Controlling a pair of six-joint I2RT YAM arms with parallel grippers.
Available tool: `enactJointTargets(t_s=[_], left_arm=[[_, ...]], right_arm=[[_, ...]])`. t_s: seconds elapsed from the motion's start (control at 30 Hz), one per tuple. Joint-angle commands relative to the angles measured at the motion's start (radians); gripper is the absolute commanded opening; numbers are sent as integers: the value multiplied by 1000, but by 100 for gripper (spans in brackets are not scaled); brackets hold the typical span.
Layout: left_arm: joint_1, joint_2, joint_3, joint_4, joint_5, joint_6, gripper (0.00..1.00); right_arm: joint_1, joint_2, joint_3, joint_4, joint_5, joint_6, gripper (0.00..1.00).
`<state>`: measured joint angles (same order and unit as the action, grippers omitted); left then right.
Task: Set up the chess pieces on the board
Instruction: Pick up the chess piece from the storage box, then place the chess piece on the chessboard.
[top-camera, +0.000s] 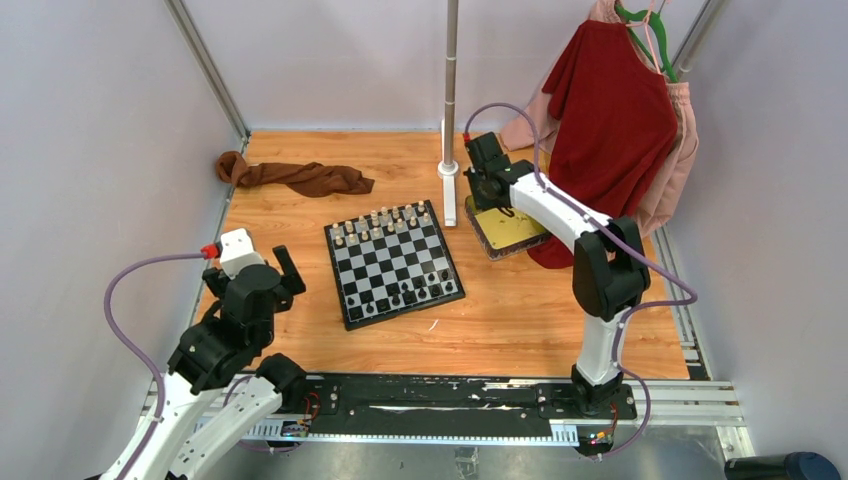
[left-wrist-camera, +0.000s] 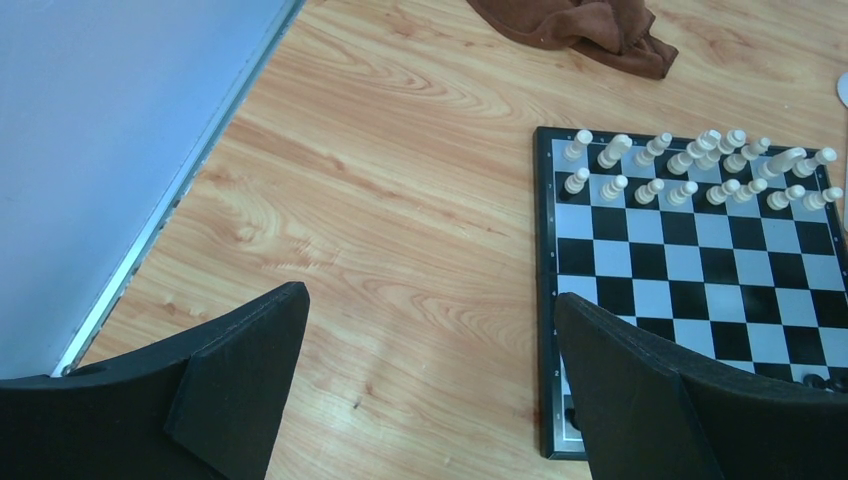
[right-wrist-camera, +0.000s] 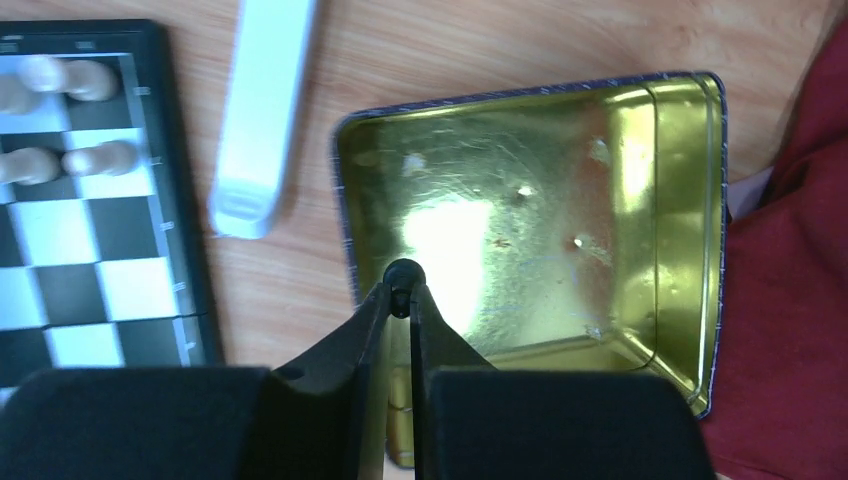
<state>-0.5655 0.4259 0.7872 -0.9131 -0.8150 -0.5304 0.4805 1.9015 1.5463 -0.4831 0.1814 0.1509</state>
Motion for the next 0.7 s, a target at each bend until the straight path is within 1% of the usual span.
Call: enactJointTargets(t_s=[0.0, 0.3, 0.43, 0.67], left_arm=[[-7, -18, -10, 19, -15, 2, 100], [-7, -51, -24, 28, -13, -3, 100], [-6, -57, -25, 28, -13, -1, 100], [-7, -70, -26, 28, -10, 0, 100]], right_arm=[[88, -59, 54, -73, 26, -36, 0], [306, -64, 117, -123, -15, -30, 0], [398, -32, 172, -146, -20, -27, 0], [516, 44, 242, -164, -33, -17, 0]])
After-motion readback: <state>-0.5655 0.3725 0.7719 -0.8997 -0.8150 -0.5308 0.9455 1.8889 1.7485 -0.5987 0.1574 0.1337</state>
